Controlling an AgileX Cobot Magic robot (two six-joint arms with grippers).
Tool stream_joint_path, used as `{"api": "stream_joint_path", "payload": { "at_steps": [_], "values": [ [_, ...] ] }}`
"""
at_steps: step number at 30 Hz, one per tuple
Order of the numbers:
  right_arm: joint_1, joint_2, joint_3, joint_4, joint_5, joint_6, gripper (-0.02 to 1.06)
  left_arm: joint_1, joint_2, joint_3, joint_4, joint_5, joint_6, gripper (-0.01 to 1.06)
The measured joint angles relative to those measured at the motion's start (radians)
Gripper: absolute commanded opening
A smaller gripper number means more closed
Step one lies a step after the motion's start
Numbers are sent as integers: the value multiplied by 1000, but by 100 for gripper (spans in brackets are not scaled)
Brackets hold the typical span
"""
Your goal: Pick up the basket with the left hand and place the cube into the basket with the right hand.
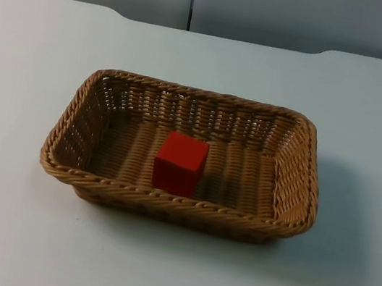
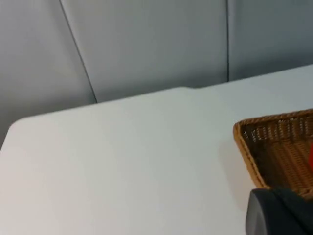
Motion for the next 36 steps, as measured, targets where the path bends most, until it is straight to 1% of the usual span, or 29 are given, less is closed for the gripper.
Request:
{"api": "stream_joint_path", "payload": {
  "at_steps": [4, 10, 11, 12, 16, 17, 21, 24, 30, 32, 36],
  "values": [
    [0, 0, 0, 11, 65, -6, 0, 0, 0, 76, 31, 10, -69, 0],
    [0, 0, 5, 11, 140, -8, 0, 0, 0, 130, 45, 18, -85, 0],
    [0, 0, 24, 11, 148, -8, 0, 0, 0, 135, 49, 22, -90, 0],
    [0, 0, 24, 11, 148, -8, 0, 0, 0, 135, 49, 22, -90, 0],
    [0, 0, 124, 22, 155, -8, 0, 0, 0, 135, 51, 22, -92, 0],
    [0, 0, 124, 22, 155, -8, 0, 0, 0, 135, 51, 22, -92, 0],
    [0, 0, 218, 79, 155, -10, 0, 0, 0, 135, 51, 22, -92, 0],
    [0, 0, 250, 92, 164, -12, 0, 0, 0, 135, 51, 22, -92, 0],
    [0, 0, 334, 94, 186, -12, 0, 0, 0, 135, 51, 22, -92, 0],
    [0, -4, 369, 94, 167, -12, 0, 0, 0, 135, 51, 22, -92, 0],
    [0, -31, 375, 94, 156, -12, 0, 0, 0, 135, 51, 22, -92, 0]
  ]
}}
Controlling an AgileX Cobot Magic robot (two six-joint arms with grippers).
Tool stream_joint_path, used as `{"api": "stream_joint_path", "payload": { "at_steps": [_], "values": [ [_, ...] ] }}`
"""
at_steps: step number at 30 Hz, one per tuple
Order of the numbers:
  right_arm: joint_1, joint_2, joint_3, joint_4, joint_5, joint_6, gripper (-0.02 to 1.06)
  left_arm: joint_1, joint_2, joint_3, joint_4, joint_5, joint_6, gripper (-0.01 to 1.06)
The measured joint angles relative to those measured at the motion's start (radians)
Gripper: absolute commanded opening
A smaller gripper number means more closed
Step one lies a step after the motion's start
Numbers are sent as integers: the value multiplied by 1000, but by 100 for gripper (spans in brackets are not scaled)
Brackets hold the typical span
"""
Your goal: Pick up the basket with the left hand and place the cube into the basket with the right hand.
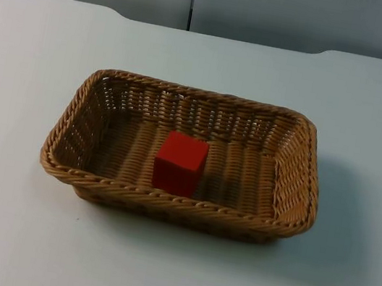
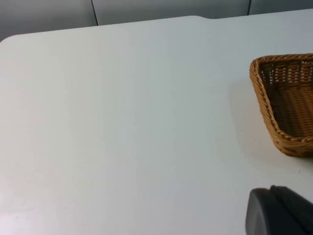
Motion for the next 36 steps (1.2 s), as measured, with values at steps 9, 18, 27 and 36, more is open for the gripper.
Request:
{"api": "stream_joint_path", "payload": {
  "at_steps": [9, 18, 27, 36],
  "values": [
    [0, -131, 0, -116, -19, 154, 0, 0, 0, 0, 0, 0, -2, 0],
    [0, -204, 0, -172, -23, 281, 0, 0, 0, 0, 0, 0, -2, 0],
    [-157, -389, 0, -180, -23, 283, 0, 0, 0, 0, 0, 0, -2, 0],
    [-455, -453, 0, -180, -23, 283, 0, 0, 0, 0, 0, 0, -2, 0]
  ]
}}
